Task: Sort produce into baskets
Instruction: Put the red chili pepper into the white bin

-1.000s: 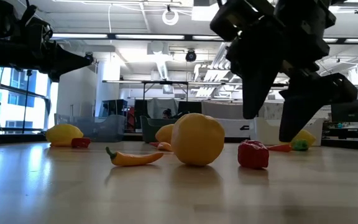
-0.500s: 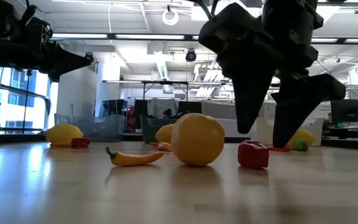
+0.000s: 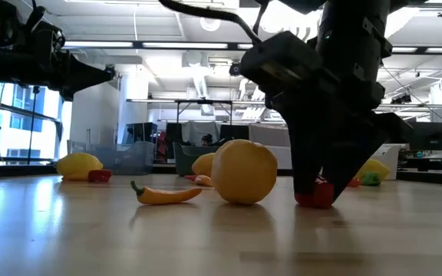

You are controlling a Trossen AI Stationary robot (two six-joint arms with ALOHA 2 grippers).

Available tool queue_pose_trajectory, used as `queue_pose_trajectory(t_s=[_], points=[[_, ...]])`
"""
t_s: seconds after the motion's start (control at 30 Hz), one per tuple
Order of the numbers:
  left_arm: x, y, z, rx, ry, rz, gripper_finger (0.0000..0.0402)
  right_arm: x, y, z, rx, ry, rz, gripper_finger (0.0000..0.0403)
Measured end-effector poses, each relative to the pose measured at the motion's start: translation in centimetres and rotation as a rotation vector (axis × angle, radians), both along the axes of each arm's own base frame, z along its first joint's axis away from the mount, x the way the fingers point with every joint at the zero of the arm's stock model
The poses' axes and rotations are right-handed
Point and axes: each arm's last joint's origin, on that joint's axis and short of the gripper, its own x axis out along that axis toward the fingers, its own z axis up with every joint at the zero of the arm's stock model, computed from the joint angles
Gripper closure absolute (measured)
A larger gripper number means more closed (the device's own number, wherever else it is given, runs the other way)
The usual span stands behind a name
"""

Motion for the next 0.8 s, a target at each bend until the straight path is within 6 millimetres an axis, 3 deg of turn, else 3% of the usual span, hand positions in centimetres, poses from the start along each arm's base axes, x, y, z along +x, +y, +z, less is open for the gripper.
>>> queue_pose_trajectory(t_s=[0.23, 0.43, 0.63, 0.8], points=[[0.0, 0.0, 0.0, 0.000, 0.000, 0.000, 0.0401, -0.2, -0.4, 0.3, -0.016, 0.016, 0.024, 0.0358], [0.0, 0.0, 0.0, 0.000, 0.000, 0.003, 0.0401, -1.2, -2.9, 2.2, -0.035, 0.101, 0.065, 0.0378], [0.0, 0.0, 0.0, 0.000, 0.000, 0.003, 0.0401, -3.7, -9.5, 5.7, -0.113, 0.268, 0.100, 0.0374], [0.0, 0.0, 0.0, 0.000, 0.000, 0.002, 0.0401, -5.6, -17.1, 8.8, -0.195, 0.255, 0.098, 0.0374]])
